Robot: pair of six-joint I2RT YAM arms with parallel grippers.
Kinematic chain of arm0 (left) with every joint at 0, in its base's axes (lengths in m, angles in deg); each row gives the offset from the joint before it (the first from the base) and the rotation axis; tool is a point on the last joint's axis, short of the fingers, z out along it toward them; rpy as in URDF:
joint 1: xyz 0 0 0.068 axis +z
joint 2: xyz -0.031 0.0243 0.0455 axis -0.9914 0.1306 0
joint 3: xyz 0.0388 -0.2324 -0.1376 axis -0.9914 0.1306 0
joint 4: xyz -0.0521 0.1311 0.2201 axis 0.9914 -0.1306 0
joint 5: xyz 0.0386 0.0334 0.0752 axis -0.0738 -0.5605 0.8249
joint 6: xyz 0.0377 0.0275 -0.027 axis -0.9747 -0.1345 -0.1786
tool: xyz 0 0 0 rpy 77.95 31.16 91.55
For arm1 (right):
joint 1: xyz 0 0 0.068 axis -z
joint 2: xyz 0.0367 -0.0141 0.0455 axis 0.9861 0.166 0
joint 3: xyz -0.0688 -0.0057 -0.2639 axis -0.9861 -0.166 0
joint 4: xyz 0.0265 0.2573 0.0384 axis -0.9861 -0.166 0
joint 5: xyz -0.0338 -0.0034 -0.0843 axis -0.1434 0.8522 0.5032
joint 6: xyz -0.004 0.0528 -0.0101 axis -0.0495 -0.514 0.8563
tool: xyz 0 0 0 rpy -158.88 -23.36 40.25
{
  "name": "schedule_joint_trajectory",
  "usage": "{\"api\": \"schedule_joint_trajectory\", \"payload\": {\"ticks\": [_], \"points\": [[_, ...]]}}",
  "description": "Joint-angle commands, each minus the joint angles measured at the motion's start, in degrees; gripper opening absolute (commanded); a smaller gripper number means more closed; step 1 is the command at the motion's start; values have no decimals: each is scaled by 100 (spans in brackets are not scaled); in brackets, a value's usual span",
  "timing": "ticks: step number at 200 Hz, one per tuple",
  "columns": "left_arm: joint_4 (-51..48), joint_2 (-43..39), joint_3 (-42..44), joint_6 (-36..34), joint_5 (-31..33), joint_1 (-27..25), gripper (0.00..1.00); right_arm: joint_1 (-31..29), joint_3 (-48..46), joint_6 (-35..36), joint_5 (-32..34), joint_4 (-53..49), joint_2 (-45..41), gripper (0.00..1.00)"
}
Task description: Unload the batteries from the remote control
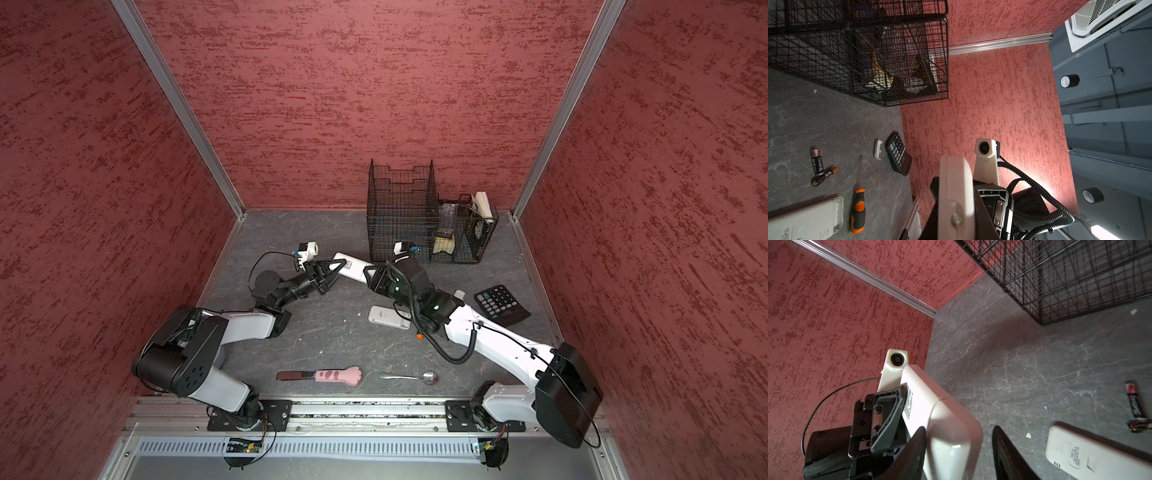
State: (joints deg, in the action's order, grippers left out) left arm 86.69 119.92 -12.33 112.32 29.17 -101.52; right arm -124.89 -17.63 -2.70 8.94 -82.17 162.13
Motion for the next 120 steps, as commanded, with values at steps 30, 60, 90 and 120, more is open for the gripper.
{"api": "schedule_joint_trajectory", "payload": {"ticks": [30,60,90,120], "points": [[193,-189,-138,-108,-126,29,0,35,-165,-206,-19,132,-187,46],[176,-185,-176,-96,-191,69,0,50,-338,-241,40,36,-415,44],[157,-166,-219,-117,-257,95,0,68,-436,-281,23,31,-544,44],[36,-173,-296,-285,-369,97,0,95,-462,-316,-141,191,-523,44]]}}
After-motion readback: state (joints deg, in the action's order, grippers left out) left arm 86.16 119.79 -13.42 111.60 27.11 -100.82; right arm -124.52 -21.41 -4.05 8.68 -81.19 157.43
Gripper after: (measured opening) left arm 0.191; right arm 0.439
